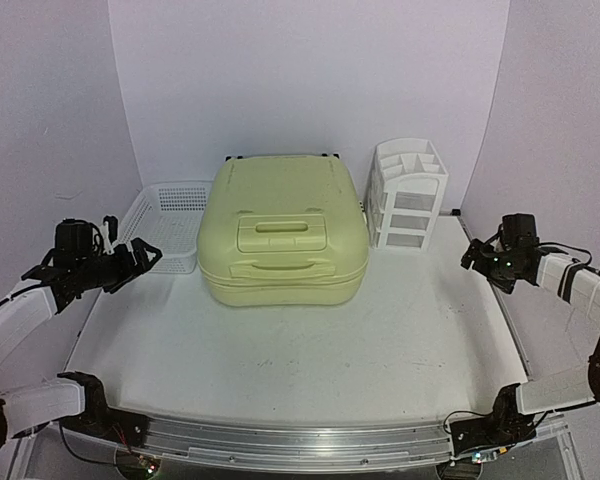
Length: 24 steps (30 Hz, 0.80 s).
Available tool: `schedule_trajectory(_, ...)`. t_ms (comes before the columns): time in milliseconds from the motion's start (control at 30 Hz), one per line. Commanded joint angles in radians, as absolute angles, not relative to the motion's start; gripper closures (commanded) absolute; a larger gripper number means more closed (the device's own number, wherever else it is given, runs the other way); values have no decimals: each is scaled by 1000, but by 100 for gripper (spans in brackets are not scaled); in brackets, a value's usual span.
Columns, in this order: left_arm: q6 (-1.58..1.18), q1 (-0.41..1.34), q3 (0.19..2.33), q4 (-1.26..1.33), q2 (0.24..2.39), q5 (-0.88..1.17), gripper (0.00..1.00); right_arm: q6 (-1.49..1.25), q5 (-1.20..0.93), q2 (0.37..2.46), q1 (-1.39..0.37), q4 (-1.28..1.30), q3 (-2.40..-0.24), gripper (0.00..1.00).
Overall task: Open, take out, and arrange the luggage
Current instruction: Adjust the luggage.
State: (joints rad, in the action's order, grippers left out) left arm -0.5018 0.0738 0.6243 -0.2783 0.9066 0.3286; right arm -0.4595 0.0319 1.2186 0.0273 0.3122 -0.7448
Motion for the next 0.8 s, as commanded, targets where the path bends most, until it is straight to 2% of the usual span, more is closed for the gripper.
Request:
schedule_trajectory(0, -495, 75, 644, -225, 927, 354, 0, -435, -24, 1188, 25, 293, -748, 2)
schedule_trajectory(200, -446, 80, 699, -188, 987, 569, 0, -387, -268, 1209, 25, 272, -785, 2)
schedule_trajectory(367, -431, 157, 772, -172, 1032, 581, 0, -423, -486, 1294, 7, 260, -865, 2)
schedule_trajectory(533, -420, 250, 893, -170, 1140, 567, 0, -455, -475, 1357, -198, 266, -975, 2)
schedule_trajectory(767, -444, 258, 1004, -170, 1273, 572, 0, -517, -418, 1441, -386, 252, -1099, 2)
